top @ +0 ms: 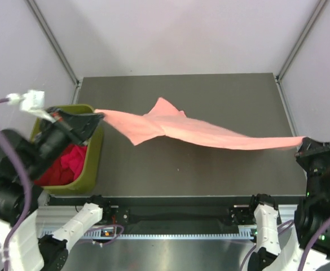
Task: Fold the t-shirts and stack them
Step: Flatten the tshirt out
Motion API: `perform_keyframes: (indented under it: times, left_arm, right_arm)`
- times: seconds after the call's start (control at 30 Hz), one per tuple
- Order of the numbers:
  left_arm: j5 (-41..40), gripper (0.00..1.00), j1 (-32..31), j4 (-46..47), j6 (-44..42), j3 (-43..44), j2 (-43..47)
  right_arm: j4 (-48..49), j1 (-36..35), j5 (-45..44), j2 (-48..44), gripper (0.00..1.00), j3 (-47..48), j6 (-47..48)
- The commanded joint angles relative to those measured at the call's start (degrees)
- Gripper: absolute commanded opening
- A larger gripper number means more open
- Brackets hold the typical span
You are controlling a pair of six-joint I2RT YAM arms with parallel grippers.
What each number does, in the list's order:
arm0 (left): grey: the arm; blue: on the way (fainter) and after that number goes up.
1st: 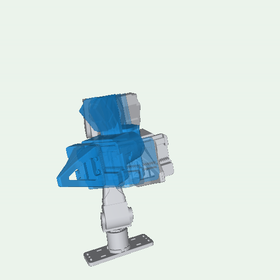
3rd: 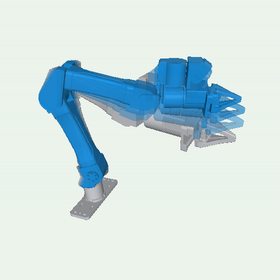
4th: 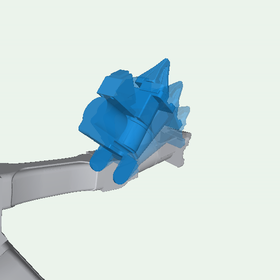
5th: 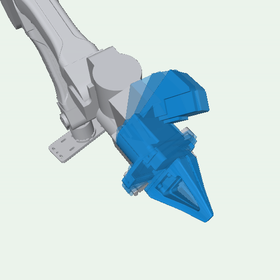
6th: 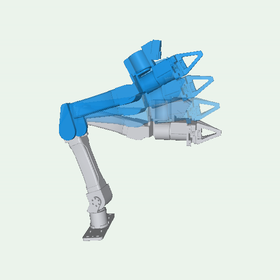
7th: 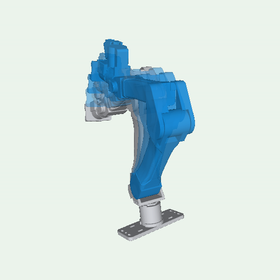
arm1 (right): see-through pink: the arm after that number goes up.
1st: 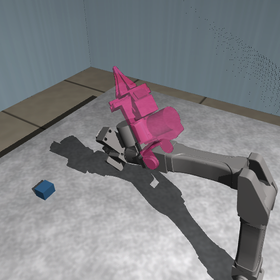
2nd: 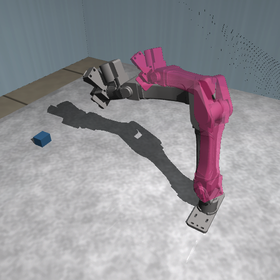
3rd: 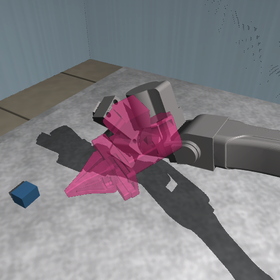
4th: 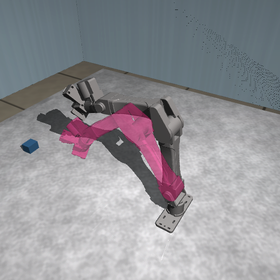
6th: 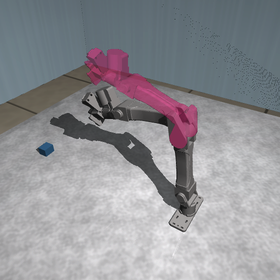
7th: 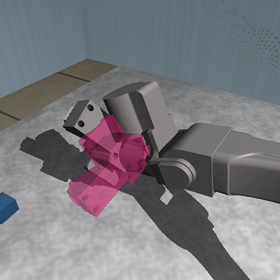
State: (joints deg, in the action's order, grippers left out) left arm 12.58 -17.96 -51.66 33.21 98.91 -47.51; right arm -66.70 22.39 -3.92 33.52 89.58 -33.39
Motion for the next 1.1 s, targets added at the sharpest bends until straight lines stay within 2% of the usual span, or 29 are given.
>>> perform_keyframes:
  times: [0.0,0.13,0.27,0.3,0.37,0.4,0.47,0.53,0.57,0.6,0.63,0.67,0.7,0.73,0.77,0.8,0.83,0.87,0.93,1.03,1.07]
  left_arm:
    - [-1.85,0.00,0.03,-4.93,1.60,7.51,-0.13]
    - [-7.12,0.00,-0.06,-4.68,-1.65,8.67,-3.02]
    - [-8.80,0.00,-0.06,6.09,-4.29,-1.32,-7.68]
    - [-9.67,0.00,0.02,8.65,-4.47,-2.57,-10.73]
    - [-10.55,0.00,0.02,13.75,-5.52,-4.77,-14.35]
    - [-12.04,0.00,0.03,19.35,-6.05,-4.78,-18.46]
    - [-16.95,0.00,0.03,25.17,-8.77,-4.08,-22.87]
    - [-23.35,0.00,0.46,31.60,-10.36,-2.34,-30.60]
    - [-23.65,0.00,2.29,32.58,-10.36,2.38,-33.76]
    - [-23.39,0.00,3.27,33.02,-9.92,5.47,-39.88]
    - [-20.87,0.00,5.45,32.33,-7.92,9.24,-42.90]
    - [-19.27,0.00,6.17,31.97,-6.86,17.20,-45.72]
    - [-18.39,0.00,6.44,31.54,-5.97,21.11,-49.75]
    - [-17.60,0.00,6.70,31.01,-5.01,25.06,-51.35]
    - [-15.67,0.00,6.79,30.66,-4.91,32.58,-53.81]
    - [-14.96,0.00,6.79,30.04,-4.65,36.23,-54.61]
    - [-14.08,0.00,6.79,29.86,-4.21,39.22,-55.14]
    - [-12.85,0.00,6.79,30.38,-4.12,42.64,-54.28]
    - [-11.54,0.00,6.88,32.57,-3.94,41.46,-51.21]
    - [-9.59,0.00,6.88,35.22,-3.94,32.51,-42.69]
    - [-9.16,0.00,6.88,35.48,-3.94,26.13,-37.62]
  right_arm:
    - [-5.29,0.02,-0.21,0.32,0.00,5.85,-3.70]
    - [0.15,0.02,3.65,3.12,0.00,3.86,-5.37]
    - [12.79,0.02,12.77,9.87,0.00,-5.71,-6.51]
    - [19.87,0.02,13.76,11.55,0.00,-8.95,-6.78]
    - [27.63,-0.15,16.91,15.68,0.00,-11.35,-7.04]
    - [30.72,-0.85,17.80,20.92,0.00,-11.18,-7.04]
    - [37.06,-2.34,19.04,27.36,0.00,-8.39,-6.08]
    - [38.83,-6.47,18.08,38.16,0.00,0.47,-2.94]
    - [38.31,-7.96,16.77,42.03,0.00,4.51,-1.87]
    - [37.35,-9.98,16.49,49.81,0.00,13.25,-0.90]
    - [36.47,-10.52,16.67,53.63,0.00,17.86,-0.54]
    - [34.72,-10.79,18.06,57.32,0.00,22.52,-0.89]
    - [34.01,-10.79,18.42,63.28,0.00,31.53,-1.15]
    - [33.39,-10.79,18.60,65.86,0.00,35.71,-1.76]
    - [32.43,-10.79,18.25,69.71,0.00,39.67,-2.03]
    - [32.07,-10.70,18.25,71.23,0.00,46.75,-2.12]
    - [31.81,-10.53,18.16,72.29,0.00,49.78,-2.21]
    - [31.80,-10.35,17.20,72.91,0.00,51.73,-2.04]
    - [33.20,-10.35,15.10,70.73,0.00,50.88,-0.29]
    - [35.84,-10.35,12.54,63.88,0.00,41.32,3.31]
    - [36.19,-10.35,11.23,60.12,0.00,38.42,4.20]
